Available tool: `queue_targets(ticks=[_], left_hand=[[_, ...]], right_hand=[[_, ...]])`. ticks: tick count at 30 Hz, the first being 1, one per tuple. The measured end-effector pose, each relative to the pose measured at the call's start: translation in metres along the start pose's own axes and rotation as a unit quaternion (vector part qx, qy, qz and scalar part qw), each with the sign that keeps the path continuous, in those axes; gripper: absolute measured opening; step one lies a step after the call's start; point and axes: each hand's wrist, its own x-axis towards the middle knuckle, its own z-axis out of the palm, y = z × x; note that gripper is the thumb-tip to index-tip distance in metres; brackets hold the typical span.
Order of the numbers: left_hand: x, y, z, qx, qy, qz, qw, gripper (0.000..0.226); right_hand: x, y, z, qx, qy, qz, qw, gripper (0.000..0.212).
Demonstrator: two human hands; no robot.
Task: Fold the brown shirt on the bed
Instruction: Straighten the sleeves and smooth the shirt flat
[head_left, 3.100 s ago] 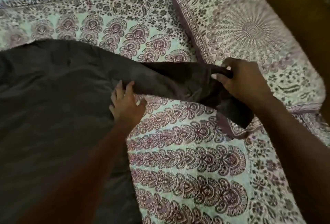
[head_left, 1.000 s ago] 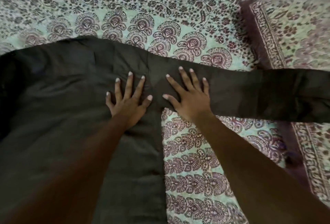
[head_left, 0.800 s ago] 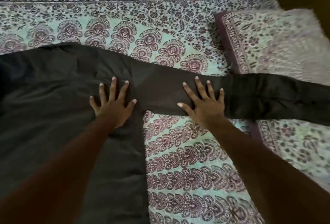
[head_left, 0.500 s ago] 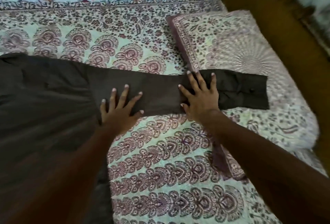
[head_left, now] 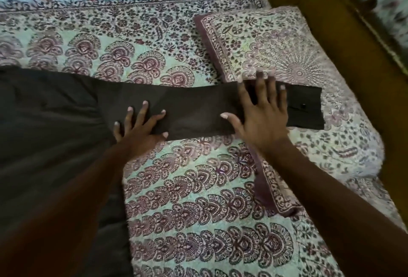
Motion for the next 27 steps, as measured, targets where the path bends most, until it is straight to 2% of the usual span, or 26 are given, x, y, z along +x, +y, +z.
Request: queue_targets(ticks=[2,4,6,7,10,14,16,18,21,23,25,27], left_hand=[[-0.007,-0.009,-0.009,-0.100,0.047,0.065,0.992,0.052],[-0.035,-0.034,-0.006,-0.114,0.153,0.109,0.976,0.059],[-0.082,-0.067,0.016,-0.039,0.243,0.066,0.967,0.062],[-0.108,-0.078,0.030,-0.014,0.257,0.027,0.966,0.062],[-0.185,-0.107,0.077,0.052,0.222,-0.042,0.973,0.069],[-0.268,-0.121,0.123,0.115,0.165,0.025,0.979,0.079],[-0.299,-0.123,0.134,0.102,0.135,0.071,0.983,0.076],[-0.310,-0.131,0.132,0.064,0.135,0.092,0.985,0.067],[-0.293,-0.152,0.099,0.017,0.213,0.037,0.976,0.063],[-0.267,-0.168,0.068,0.033,0.244,-0.015,0.969,0.069],[-0.247,-0.185,0.046,0.060,0.223,-0.052,0.972,0.077],[-0.244,-0.193,0.050,0.086,0.187,-0.050,0.977,0.083]], right_hand=[[0.008,-0.048,0.001,0.027,-0.025,-0.074,0.997,0.077],[0.017,-0.102,0.006,0.060,-0.062,-0.148,0.985,0.067],[0.026,-0.158,0.012,0.082,-0.085,-0.212,0.970,0.064],[0.032,-0.184,0.016,0.088,-0.089,-0.241,0.962,0.064],[0.043,-0.269,0.026,0.092,-0.105,-0.314,0.939,0.067],[0.031,-0.340,0.038,0.084,-0.163,-0.349,0.919,0.078],[0.008,-0.348,0.050,0.081,-0.169,-0.366,0.911,0.074],[-0.027,-0.334,0.061,0.088,-0.129,-0.369,0.916,0.070],[-0.092,-0.292,0.066,0.072,-0.116,-0.398,0.907,0.068],[-0.137,-0.260,0.062,0.056,-0.130,-0.419,0.897,0.070],[-0.170,-0.239,0.056,0.039,-0.146,-0.430,0.890,0.071],[-0.181,-0.233,0.052,0.037,-0.161,-0.424,0.890,0.073]])
